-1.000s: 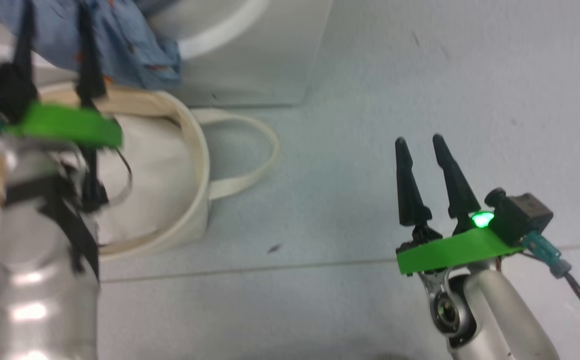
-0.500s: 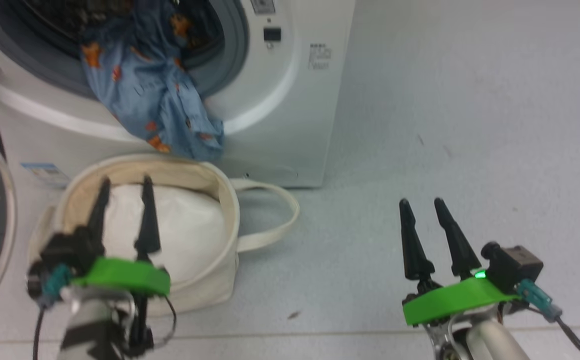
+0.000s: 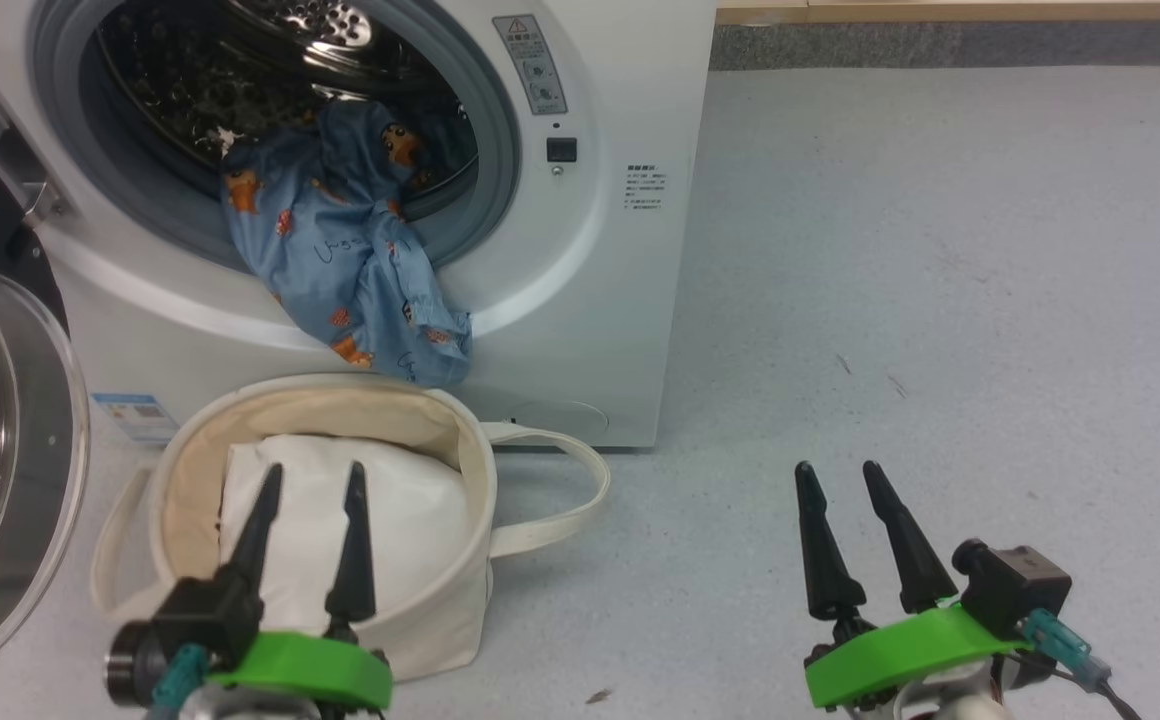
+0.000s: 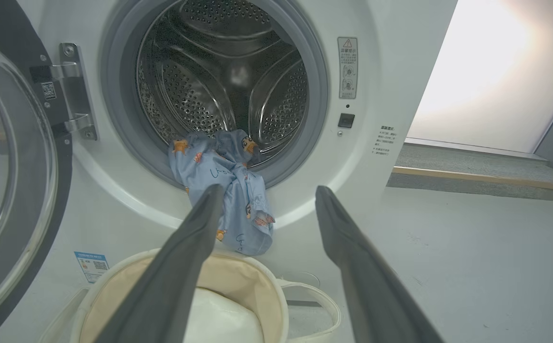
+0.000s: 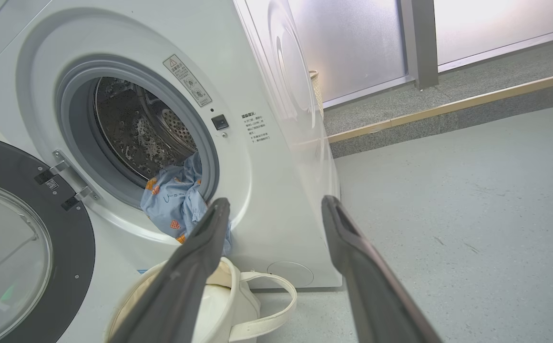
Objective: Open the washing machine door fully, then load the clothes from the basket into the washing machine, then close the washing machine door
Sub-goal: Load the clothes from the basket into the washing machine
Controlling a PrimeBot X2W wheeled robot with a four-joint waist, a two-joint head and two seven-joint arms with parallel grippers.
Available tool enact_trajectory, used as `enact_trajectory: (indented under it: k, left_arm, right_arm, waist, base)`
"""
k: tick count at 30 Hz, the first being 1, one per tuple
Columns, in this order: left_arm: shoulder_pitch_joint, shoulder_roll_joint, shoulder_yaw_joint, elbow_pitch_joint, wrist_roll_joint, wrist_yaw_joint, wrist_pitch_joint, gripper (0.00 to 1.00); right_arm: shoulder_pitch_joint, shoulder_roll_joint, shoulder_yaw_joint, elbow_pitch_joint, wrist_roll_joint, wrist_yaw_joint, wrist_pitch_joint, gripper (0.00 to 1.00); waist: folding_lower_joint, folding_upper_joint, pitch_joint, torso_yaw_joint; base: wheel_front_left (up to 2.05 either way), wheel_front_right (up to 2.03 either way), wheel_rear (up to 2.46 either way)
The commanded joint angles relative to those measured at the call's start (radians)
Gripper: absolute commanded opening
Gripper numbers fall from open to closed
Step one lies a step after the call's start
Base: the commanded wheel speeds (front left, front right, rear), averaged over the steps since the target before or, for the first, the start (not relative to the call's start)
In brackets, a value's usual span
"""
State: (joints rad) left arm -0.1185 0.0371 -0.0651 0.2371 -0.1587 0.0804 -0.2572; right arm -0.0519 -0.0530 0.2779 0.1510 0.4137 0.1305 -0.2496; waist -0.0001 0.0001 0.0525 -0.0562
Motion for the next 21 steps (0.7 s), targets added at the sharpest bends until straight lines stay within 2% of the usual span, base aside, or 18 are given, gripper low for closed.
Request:
enact_trajectory:
  k: [1,21]
  left_arm:
    - [-0.003,0.013,0.019,-0.033,0.000,0.007,-0.005,1.00]
    - [-0.008,0.013,-0.017,-0.013,-0.022,0.020,-0.005,1.00]
  right_arm:
    - [-0.012,0.003,0.026,-0.028,-0.011,0.000,-0.012,1.00]
    - [-0.011,0.003,0.026,-0.031,-0.015,0.000,-0.012,1.00]
  waist:
    - [0.0001,-0.0001,-0.004,-0.002]
    - [0.0001,-0.0001,0.013,0.003]
  base:
    - [0.00,0.00,0.00]
    - [0.00,0.00,0.00]
